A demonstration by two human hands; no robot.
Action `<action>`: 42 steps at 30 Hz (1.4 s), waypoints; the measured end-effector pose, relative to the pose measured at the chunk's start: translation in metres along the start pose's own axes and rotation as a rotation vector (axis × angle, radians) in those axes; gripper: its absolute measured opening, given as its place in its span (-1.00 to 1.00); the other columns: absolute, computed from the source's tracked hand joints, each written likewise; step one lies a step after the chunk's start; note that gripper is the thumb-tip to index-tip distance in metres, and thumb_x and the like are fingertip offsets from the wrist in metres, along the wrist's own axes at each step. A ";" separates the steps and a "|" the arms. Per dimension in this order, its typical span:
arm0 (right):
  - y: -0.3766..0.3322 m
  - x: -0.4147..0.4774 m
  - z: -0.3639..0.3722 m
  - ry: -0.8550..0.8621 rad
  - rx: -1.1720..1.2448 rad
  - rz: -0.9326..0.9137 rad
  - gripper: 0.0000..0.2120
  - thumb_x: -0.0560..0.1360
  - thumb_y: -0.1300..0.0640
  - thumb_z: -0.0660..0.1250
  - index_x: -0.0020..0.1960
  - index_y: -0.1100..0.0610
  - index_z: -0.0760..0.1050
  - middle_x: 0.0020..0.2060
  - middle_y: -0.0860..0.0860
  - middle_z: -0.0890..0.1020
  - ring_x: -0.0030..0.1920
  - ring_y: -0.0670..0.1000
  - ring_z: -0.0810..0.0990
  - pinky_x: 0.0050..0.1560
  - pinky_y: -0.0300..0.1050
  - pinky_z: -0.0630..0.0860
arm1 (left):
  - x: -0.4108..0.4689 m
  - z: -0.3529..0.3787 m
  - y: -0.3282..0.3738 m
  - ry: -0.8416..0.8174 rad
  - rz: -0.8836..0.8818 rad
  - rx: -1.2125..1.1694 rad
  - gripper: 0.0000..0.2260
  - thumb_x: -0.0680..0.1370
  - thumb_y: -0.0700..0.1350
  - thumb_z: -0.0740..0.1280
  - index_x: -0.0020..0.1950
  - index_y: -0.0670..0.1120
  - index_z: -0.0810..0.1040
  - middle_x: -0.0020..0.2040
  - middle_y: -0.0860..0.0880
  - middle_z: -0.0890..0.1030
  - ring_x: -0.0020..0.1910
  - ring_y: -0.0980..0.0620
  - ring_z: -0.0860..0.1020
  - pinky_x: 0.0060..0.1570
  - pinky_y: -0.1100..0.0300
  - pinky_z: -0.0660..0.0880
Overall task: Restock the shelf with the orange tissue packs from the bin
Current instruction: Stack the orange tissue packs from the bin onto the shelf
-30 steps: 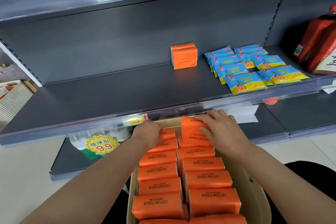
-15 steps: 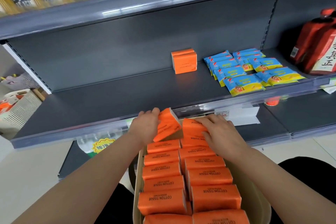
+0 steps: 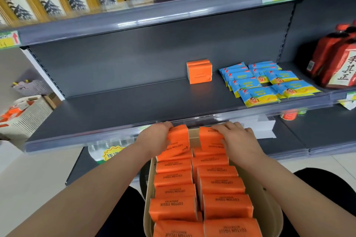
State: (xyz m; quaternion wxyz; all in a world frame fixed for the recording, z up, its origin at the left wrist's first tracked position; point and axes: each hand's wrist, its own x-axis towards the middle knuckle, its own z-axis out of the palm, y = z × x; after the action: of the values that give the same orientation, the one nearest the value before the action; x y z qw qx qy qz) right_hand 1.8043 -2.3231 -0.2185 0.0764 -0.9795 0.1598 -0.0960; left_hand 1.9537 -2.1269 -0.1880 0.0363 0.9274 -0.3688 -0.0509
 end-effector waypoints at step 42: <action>0.096 0.167 0.033 0.506 0.104 0.010 -0.38 0.28 0.38 0.48 0.26 -0.05 0.53 0.06 0.01 0.56 0.04 0.12 0.50 -0.09 0.07 0.49 | 0.325 -0.018 0.059 0.360 -0.033 -0.073 -0.59 0.51 -0.21 0.34 0.35 0.00 0.43 0.33 -0.11 0.35 0.35 -0.11 0.31 0.19 -0.04 0.45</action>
State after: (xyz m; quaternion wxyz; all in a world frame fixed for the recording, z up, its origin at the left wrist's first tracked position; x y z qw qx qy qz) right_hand 1.9378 -2.4640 -0.2403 0.0849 -0.9182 0.1737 -0.3456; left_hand 2.1512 -2.3926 -0.1859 0.1348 0.9255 -0.3390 0.1020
